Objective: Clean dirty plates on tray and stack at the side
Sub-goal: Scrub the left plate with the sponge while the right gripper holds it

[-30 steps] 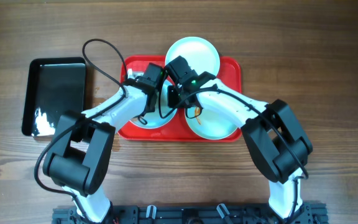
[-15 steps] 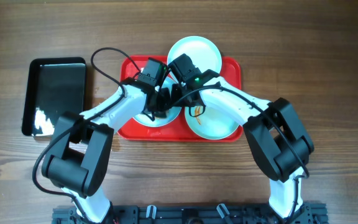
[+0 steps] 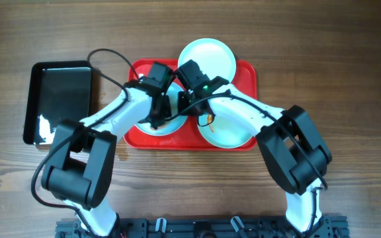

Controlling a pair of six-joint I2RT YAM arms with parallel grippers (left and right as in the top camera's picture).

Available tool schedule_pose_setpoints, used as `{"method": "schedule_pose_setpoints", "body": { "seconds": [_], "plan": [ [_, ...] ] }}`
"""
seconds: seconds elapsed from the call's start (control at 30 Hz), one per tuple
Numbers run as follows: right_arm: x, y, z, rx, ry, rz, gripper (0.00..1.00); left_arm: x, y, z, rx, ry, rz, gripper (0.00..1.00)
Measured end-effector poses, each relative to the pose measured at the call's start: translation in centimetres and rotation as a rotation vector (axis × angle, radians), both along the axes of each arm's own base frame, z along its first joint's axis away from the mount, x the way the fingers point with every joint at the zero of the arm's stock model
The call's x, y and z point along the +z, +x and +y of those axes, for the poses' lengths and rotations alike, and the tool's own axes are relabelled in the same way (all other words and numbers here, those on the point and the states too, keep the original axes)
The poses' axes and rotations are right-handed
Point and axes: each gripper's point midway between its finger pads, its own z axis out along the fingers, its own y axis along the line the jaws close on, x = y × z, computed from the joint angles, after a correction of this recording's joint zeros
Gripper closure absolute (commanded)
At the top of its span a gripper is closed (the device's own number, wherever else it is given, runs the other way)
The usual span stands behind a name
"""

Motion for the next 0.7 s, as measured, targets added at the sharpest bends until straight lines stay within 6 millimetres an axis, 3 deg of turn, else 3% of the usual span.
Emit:
{"method": "schedule_pose_setpoints", "body": {
  "seconds": [0.13, 0.3, 0.6, 0.7],
  "plan": [
    [0.0, -0.5, 0.7, 0.017, 0.002, -0.001, 0.96, 0.2, 1.9, 3.5, 0.084, 0.07, -0.061, 0.96],
    [0.1, -0.5, 0.7, 0.018, 0.007, -0.001, 0.96, 0.4, 3.5, 6.1, 0.151, 0.081, -0.109, 0.96],
    [0.1, -0.5, 0.8, 0.02, 0.01, -0.001, 0.96, 0.3, 3.4, 5.9, 0.144, 0.06, -0.101, 0.96],
    [0.0, -0.5, 0.7, 0.019, 0.007, 0.002, 0.96, 0.0, 3.0, 4.4, 0.122, -0.02, -0.073, 0.96]
  ]
}}
